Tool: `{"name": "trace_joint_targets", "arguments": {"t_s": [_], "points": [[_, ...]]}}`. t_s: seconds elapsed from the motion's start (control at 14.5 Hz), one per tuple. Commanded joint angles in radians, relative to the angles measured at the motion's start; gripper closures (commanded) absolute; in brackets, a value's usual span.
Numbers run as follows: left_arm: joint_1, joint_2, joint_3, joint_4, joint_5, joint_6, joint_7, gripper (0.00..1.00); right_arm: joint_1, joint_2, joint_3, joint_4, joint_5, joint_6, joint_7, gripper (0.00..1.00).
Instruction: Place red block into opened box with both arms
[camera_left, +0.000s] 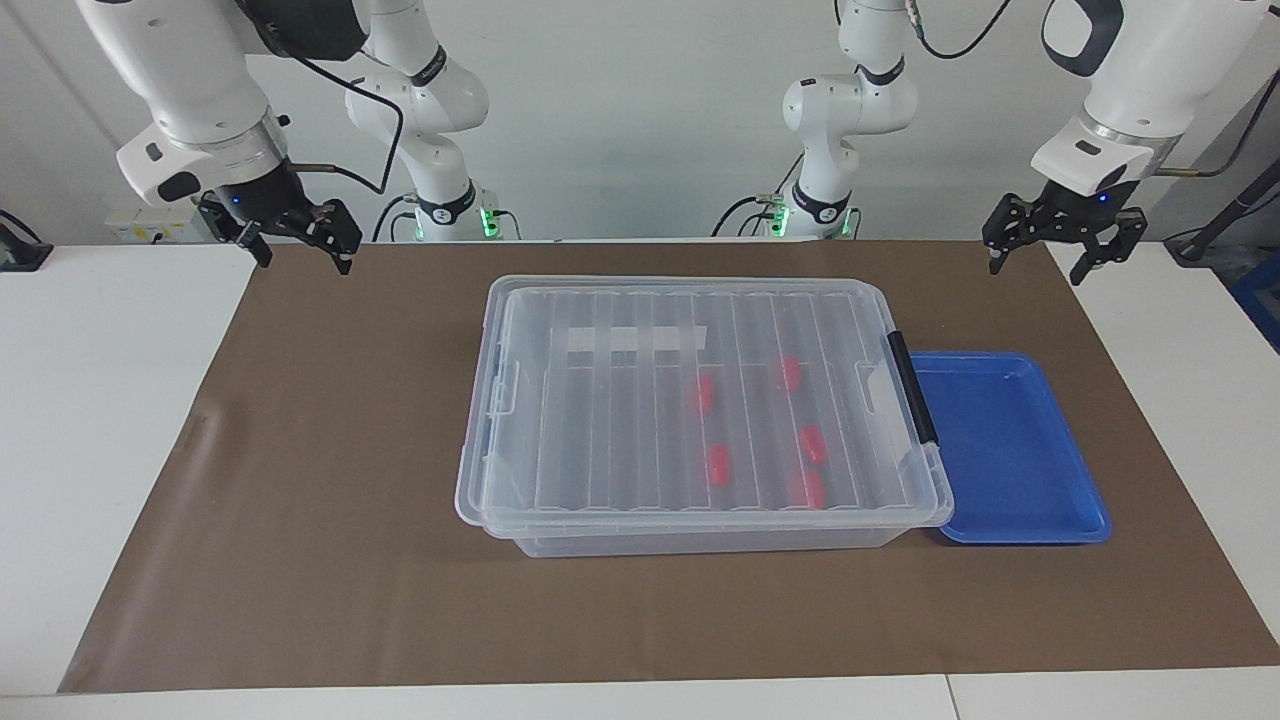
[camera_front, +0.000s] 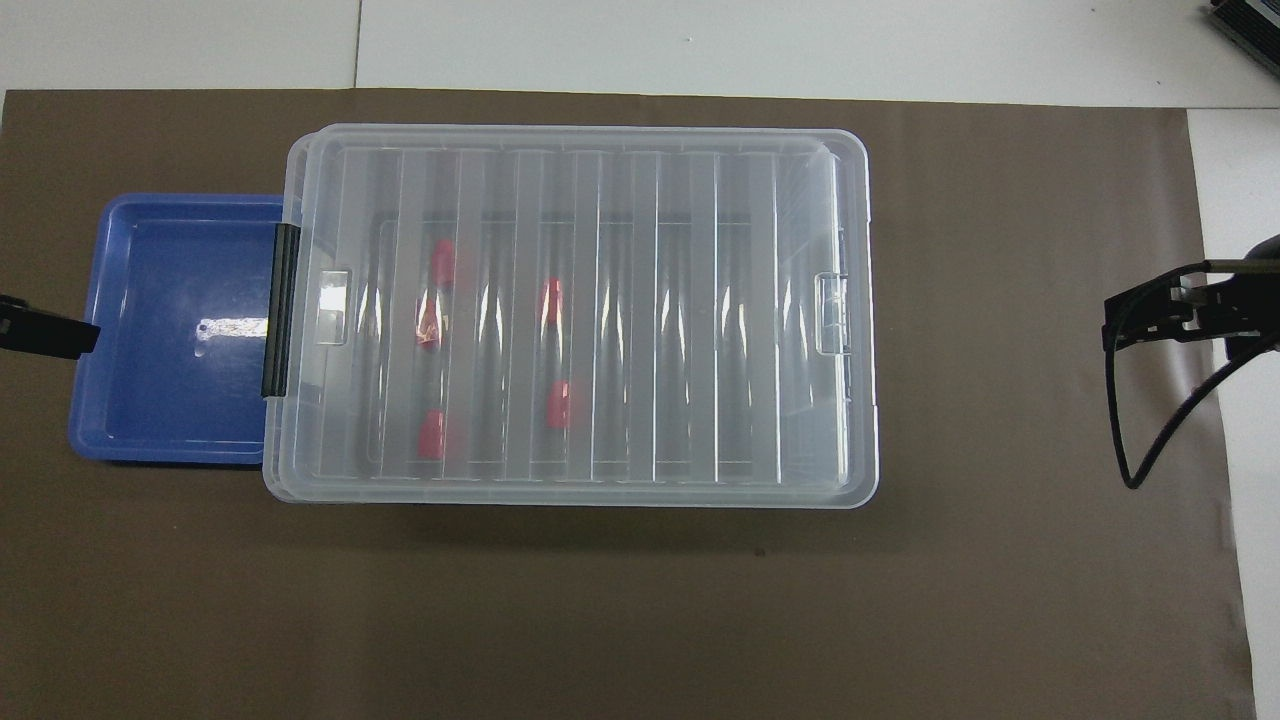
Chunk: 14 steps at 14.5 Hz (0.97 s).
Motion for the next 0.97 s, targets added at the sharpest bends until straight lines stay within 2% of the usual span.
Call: {"name": "trace_joint_targets", "arguments": {"t_s": [0.0, 0.41, 0.9], "points": [[-0.001, -0.004, 0.004, -0.005, -0.012, 0.006, 0.003, 0.00, -0.015, -0.036, 0.012, -0.047, 0.012, 0.001, -0.019, 0.00], [-0.001, -0.004, 0.004, -0.005, -0.012, 0.006, 0.003, 0.00, -0.021, -0.041, 0.012, -0.059, 0.015, 0.011, -0.086, 0.00], [-0.001, -0.004, 0.004, -0.007, -0.012, 0.009, 0.001, 0.00, -0.016, -0.041, 0.014, -0.056, 0.015, 0.006, -0.074, 0.00]]}}
